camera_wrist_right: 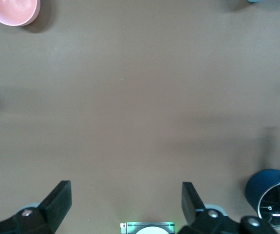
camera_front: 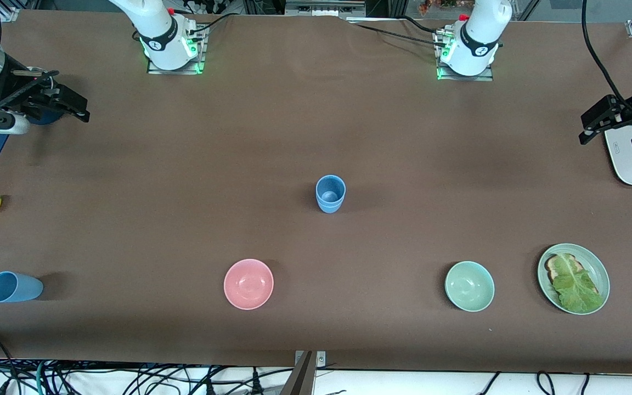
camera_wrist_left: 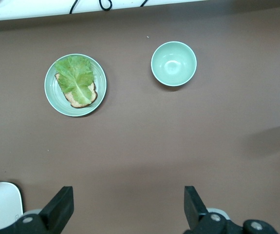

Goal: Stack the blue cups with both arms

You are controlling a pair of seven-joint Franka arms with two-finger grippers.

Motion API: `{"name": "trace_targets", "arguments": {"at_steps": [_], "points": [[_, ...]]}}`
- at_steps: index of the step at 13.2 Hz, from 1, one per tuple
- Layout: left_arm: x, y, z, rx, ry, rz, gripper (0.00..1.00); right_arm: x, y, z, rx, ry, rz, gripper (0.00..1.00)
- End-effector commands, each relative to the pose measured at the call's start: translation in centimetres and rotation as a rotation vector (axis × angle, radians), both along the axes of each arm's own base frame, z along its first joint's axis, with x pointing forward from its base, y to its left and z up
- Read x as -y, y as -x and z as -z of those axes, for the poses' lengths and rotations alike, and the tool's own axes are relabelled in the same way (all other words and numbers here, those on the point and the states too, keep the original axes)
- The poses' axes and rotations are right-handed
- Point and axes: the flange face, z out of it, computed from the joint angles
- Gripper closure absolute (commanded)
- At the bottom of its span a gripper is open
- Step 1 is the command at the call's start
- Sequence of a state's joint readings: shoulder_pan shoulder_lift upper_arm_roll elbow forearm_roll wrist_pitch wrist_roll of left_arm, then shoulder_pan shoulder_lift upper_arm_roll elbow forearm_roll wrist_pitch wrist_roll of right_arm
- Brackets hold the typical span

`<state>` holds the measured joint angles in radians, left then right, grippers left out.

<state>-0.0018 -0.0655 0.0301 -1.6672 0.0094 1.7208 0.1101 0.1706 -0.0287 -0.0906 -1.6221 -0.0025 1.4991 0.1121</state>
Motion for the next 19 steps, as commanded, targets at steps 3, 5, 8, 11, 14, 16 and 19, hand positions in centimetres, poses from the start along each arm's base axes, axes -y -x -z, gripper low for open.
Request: {"name": "trace_targets", "arguments": {"at_steps": [3, 5, 8, 11, 14, 16, 19], "points": [[-0.1, -0.9, -0.6, -0.014, 0.022, 0.016, 0.0, -1.2, 0.4, -1.8, 0.018, -0.019, -0.026, 0.0], [-0.1, -0.9, -0.5, -0.015, 0.022, 0.016, 0.0, -0.8, 0.3, -1.9, 0.019, -0.021, -0.025, 0.0], [-0.1, -0.9, -0.5, -0.015, 0.022, 0.016, 0.0, -0.7, 0.1, -1.8, 0.018, -0.011, -0.024, 0.0], [-0.2, -0.9, -0.5, -0.014, 0.021, 0.014, 0.0, -0.9, 0.1, -1.7, 0.015, -0.017, -0.026, 0.0], [-0.5, -1.0, -0.8, -0.009, 0.023, 0.008, 0.0, -1.0, -0.2, -1.1, 0.004, -0.016, -0.023, 0.0], [-0.7, -1.0, -0.8, -0.006, 0.027, -0.005, 0.0, -1.4, -0.2, -1.0, 0.004, -0.012, -0.024, 0.0], [-0.5, -1.2, -0.5, -0.012, 0.058, -0.063, 0.0, -1.6, -0.3, -0.8, 0.0, -0.015, -0.029, 0.0]]}}
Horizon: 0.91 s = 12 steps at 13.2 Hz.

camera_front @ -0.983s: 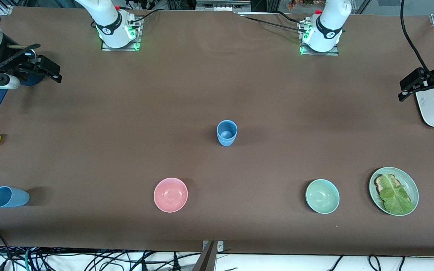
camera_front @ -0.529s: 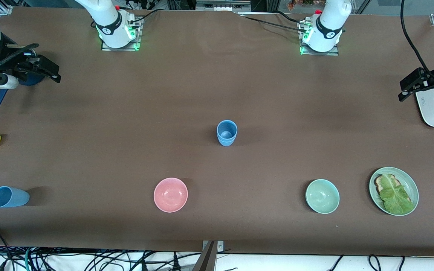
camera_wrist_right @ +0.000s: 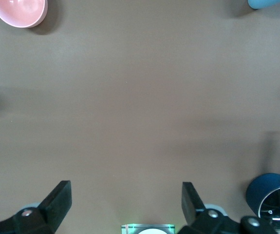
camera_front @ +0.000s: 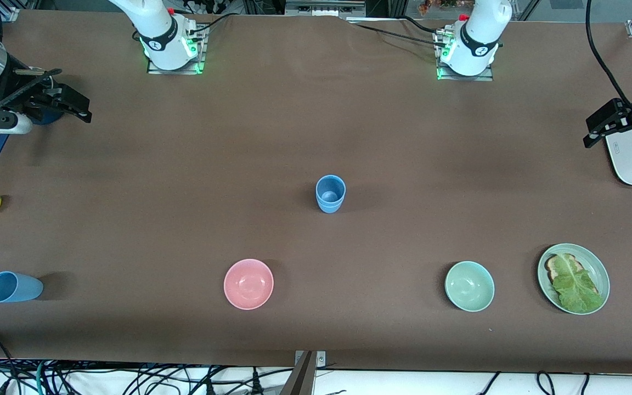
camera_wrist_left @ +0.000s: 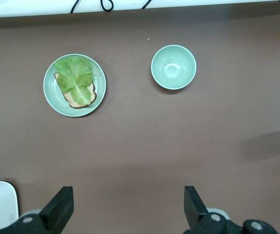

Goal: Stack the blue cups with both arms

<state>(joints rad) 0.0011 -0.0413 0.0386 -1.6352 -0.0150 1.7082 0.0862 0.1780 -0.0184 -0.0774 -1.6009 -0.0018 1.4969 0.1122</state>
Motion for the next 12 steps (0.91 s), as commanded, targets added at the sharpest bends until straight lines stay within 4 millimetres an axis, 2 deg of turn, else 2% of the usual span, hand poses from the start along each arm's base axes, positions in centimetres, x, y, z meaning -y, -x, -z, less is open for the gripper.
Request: {"name": "trace_targets", "arguments": {"at_steps": [1, 5, 9, 12], "points": [[-0.1, -0.6, -0.3, -0.009, 0.032, -0.031, 0.0, -0.4, -0.1, -0.4, -0.009, -0.014, -0.01, 0.0], [-0.7, -0.8, 0.0, -0.016, 0.031, -0.054, 0.0, -0.1, -0.1, -0.4, -0.009, -0.013, -0.007, 0.0], [-0.8, -0.9, -1.1, 0.009, 0.032, -0.056, 0.0, -0.3, -0.2, -0.4, -0.005, -0.015, -0.007, 0.0], [-0.8, -0.9, -1.3, 0.012, 0.032, -0.056, 0.0, -0.2, -0.2, -0.6, 0.001, -0.014, -0.007, 0.0]]}}
